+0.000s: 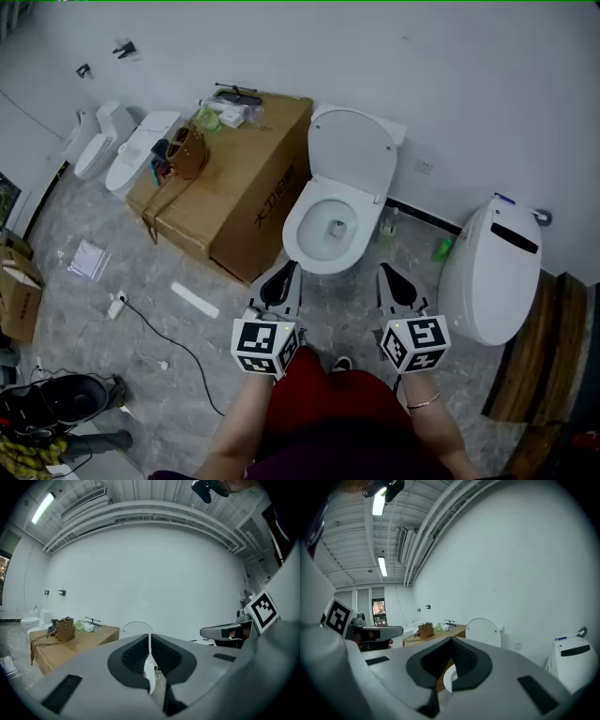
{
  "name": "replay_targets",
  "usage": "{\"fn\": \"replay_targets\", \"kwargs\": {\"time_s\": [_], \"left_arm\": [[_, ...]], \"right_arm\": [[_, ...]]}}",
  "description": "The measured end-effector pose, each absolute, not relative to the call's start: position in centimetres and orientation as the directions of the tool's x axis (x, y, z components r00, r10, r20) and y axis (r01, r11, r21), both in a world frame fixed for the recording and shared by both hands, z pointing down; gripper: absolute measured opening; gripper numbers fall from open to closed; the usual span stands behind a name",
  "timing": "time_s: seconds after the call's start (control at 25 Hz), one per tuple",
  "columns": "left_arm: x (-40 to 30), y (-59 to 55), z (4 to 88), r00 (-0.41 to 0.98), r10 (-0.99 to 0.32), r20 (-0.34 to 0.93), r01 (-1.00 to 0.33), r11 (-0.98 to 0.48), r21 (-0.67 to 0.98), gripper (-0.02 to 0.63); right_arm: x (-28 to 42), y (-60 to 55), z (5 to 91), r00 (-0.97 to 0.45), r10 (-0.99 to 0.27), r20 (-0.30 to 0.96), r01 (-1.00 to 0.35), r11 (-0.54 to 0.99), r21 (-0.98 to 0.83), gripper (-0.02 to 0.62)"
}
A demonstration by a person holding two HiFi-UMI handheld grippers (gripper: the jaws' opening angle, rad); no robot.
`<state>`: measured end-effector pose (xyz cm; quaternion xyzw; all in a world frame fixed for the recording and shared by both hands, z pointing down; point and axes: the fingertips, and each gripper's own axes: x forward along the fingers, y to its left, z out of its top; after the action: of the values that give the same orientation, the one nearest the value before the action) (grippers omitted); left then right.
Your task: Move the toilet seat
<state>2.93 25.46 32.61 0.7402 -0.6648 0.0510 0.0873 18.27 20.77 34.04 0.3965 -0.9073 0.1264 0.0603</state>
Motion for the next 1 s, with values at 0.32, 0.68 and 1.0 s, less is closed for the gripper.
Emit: {"fn": "replay_targets", "kwargs": {"time_s": [0.32,0.68,1.0], "left_arm": [[3.6,25.5,31.8,0.117,-0.979,0.17,-0.993,-0.11,0.053,0.04],[3.6,25.7,32.7,0.101,-0.975,0.198,-0.994,-0.089,0.071,0.04],[1.6,22.9,33.7,0.08,-0.973,0.218,-0.996,-0.067,0.067,0.04]], "right_arm": [[18.6,21.4,34.3,-0.682,-0.701,0.208,-0.731,0.658,-0.182,0.015],[19.5,21.0,36.0,-0.672,-0.699,0.245,-0.741,0.634,-0.221,0.015],[20.1,18.0,37.4,-0.622,-0.729,0.286,-0.783,0.575,-0.236,0.015]]}}
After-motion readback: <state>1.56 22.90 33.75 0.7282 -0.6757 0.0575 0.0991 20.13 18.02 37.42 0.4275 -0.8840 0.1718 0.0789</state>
